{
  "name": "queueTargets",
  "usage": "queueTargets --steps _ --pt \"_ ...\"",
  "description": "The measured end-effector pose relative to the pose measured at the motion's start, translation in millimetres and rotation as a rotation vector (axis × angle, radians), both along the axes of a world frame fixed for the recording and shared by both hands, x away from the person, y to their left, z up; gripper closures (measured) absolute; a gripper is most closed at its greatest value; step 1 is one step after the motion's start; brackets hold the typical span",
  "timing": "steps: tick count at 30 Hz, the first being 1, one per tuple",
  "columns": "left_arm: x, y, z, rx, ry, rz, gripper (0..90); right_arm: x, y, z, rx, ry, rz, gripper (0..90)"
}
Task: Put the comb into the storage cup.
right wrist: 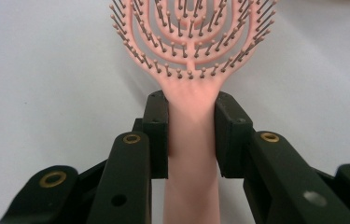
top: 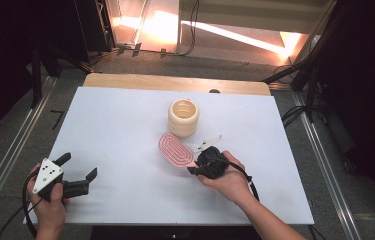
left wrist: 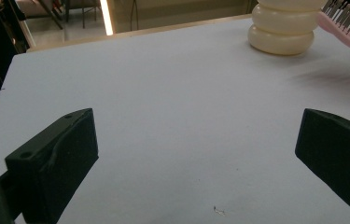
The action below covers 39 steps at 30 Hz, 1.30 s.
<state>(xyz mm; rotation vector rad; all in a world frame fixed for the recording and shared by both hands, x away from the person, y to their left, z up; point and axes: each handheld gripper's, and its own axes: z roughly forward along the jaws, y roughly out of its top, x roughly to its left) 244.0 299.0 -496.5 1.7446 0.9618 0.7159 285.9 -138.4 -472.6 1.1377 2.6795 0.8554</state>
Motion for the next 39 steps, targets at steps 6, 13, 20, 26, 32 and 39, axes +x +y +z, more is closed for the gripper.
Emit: queueTargets --steps 6,13,20,26,32,39 --pt "-0.1 -0.3 -0.1 0.001 0.000 0.003 0.0 -4.9 -1.9 0.2 0.037 -0.048 0.023 68.0" --pt "0.0 -0.6 -0.1 0.008 0.000 0.005 0.0 -8.7 -1.3 -2.0 0.053 -0.076 0.028 68.0" --pt "0.1 -0.7 -0.2 0.011 0.000 0.005 0.0 -11.5 -3.1 -1.3 0.080 -0.107 0.033 68.0" --pt "0.2 -1.2 -0.3 0.015 -0.001 0.004 0.0 -14.9 -5.2 0.2 0.114 -0.150 0.049 68.0" --pt "0.3 -1.7 -0.4 0.017 0.000 0.007 0.0 -19.3 -7.0 2.3 0.151 -0.189 0.058 68.1" --pt "0.2 -2.4 -0.5 0.021 0.003 0.003 0.0 -20.3 -8.0 3.0 0.188 -0.216 0.068 68.1"
